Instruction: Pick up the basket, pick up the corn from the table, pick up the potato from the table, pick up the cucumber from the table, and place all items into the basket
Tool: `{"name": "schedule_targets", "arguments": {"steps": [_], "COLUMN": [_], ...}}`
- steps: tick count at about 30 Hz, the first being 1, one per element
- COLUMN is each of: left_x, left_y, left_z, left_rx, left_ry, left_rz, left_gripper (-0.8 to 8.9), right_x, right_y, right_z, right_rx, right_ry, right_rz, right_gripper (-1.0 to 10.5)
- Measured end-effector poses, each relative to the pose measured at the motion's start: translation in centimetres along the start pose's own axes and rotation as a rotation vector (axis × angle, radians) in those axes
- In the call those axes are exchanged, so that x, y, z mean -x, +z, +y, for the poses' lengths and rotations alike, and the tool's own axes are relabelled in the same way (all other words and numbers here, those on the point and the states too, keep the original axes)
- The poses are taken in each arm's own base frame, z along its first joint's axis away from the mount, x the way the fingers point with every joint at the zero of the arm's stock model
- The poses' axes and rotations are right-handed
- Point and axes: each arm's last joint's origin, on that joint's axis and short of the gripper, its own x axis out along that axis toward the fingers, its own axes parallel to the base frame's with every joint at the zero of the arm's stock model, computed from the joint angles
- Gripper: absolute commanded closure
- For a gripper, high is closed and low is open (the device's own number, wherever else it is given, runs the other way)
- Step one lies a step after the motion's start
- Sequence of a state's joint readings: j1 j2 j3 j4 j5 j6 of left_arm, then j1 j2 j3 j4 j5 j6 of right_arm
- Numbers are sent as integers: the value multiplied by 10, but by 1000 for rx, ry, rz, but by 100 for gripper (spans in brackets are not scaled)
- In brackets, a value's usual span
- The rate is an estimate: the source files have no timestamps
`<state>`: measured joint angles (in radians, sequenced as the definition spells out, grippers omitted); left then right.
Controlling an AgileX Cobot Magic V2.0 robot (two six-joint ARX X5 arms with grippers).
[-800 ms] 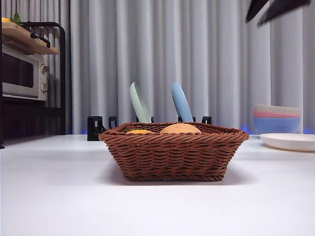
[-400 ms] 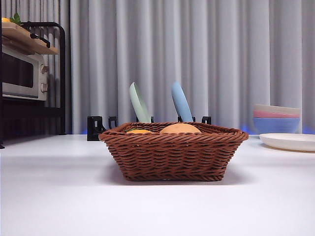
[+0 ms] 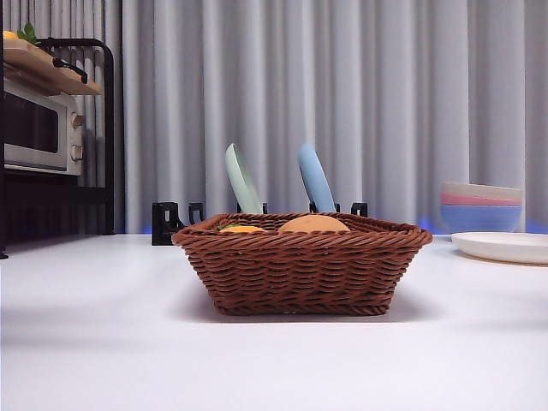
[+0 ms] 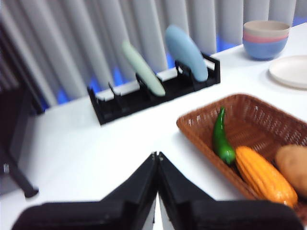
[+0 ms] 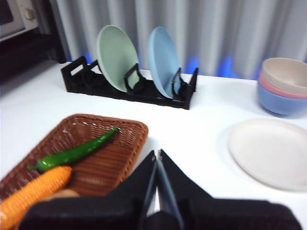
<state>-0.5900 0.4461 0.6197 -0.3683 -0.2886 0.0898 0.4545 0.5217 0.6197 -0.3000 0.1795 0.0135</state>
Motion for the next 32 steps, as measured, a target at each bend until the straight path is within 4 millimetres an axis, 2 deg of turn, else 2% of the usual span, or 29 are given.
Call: {"name": "schedule_targets", "arguments": {"steps": [2, 7, 24, 28, 32], "left_x": [8, 20, 16, 21, 24], "left_y": [-12, -5, -24, -24, -27], "left_z": [2, 7, 4, 11, 23], "left_rx": [32, 85, 11, 11, 64], "left_ry": [19, 48, 48, 104, 200], "left_rz": [-17, -108, 97, 55, -71], "left_gripper": [822, 814, 814, 814, 814], "right_x": [7, 8, 6, 6, 6], "right_y": [-12, -17, -18, -18, -18], "right_z": [-1, -2, -3, -3, -3], "right_rx": [0, -95, -148, -148, -148], "right_ry": [-2, -29, -61, -62, -62], "right_rz": [18, 50, 61, 62, 63], "right_gripper": [962, 962, 962, 962, 962]}}
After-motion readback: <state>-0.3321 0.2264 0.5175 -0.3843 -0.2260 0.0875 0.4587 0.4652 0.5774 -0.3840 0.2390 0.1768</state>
